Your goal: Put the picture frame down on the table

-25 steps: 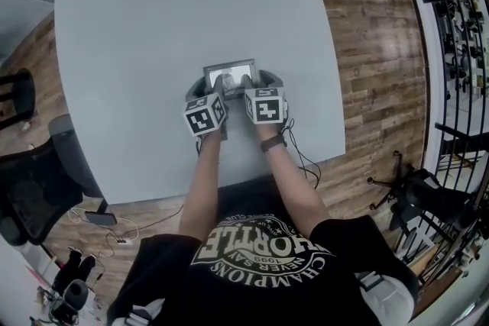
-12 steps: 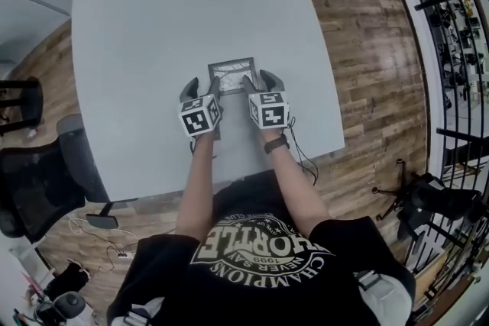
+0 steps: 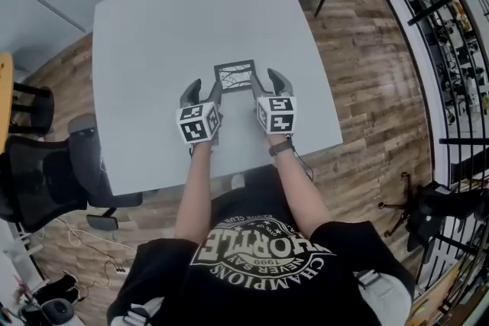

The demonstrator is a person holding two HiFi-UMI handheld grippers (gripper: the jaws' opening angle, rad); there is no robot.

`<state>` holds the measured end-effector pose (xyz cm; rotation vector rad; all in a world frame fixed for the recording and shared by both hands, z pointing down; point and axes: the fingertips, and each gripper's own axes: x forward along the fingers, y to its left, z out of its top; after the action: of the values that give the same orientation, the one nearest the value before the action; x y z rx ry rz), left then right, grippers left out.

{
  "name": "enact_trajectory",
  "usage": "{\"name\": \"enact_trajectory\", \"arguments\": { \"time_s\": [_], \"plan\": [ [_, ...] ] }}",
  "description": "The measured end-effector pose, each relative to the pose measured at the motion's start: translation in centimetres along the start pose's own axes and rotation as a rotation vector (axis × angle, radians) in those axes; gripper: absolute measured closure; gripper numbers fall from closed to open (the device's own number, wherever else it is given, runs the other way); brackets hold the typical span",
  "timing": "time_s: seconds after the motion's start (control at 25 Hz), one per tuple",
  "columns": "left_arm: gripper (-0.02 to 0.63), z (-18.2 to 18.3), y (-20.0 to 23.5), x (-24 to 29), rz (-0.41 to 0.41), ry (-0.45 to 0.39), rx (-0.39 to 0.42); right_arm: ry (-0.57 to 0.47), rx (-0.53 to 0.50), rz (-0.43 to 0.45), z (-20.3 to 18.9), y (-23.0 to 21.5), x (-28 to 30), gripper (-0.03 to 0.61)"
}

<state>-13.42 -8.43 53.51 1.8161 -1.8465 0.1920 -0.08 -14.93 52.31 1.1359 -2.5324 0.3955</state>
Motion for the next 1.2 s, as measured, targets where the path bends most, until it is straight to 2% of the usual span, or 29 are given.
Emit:
{"name": "enact_trajectory", "arguments": {
  "time_s": [0.12,0.2,0.24,0.32,0.48,0.6,0.76,0.84,1.2],
  "plan": [
    [0.371,0.9,-0.7,-2.8,0.006,-0.046,0.034,-0.049,-0.017,-0.007,1.1,0.7,-2.6,0.391],
    [0.376,1.5,-1.0,-4.6,0.014,-0.078,0.056,-0.085,-0.033,-0.01,1.7,1.3,-4.2,0.463],
    [0.381,1.8,-1.1,-5.4,0.02,-0.096,0.067,-0.102,-0.041,-0.009,2.0,1.7,-5.0,0.469],
    [0.405,2.3,-1.5,-7.1,0.032,-0.133,0.083,-0.135,-0.056,-0.004,2.6,2.4,-6.5,0.52],
    [0.447,2.6,-2.5,-9.7,0.032,-0.179,0.114,-0.187,-0.083,-0.004,3.6,3.5,-9.3,0.546],
    [0.49,2.8,-3.2,-11.4,0.025,-0.213,0.123,-0.21,-0.103,-0.007,4.0,4.2,-11.0,0.56],
    [0.585,3.7,-4.2,-13.2,0.021,-0.26,0.151,-0.231,-0.121,-0.024,4.6,4.7,-12.6,0.575],
    [0.605,3.9,-4.6,-13.9,0.02,-0.277,0.155,-0.246,-0.128,-0.028,4.7,4.9,-13.3,0.578],
    [0.609,4.1,-5.3,-16.4,0.002,-0.327,0.147,-0.287,-0.14,-0.044,5.4,5.6,-15.8,0.578]
  ]
}}
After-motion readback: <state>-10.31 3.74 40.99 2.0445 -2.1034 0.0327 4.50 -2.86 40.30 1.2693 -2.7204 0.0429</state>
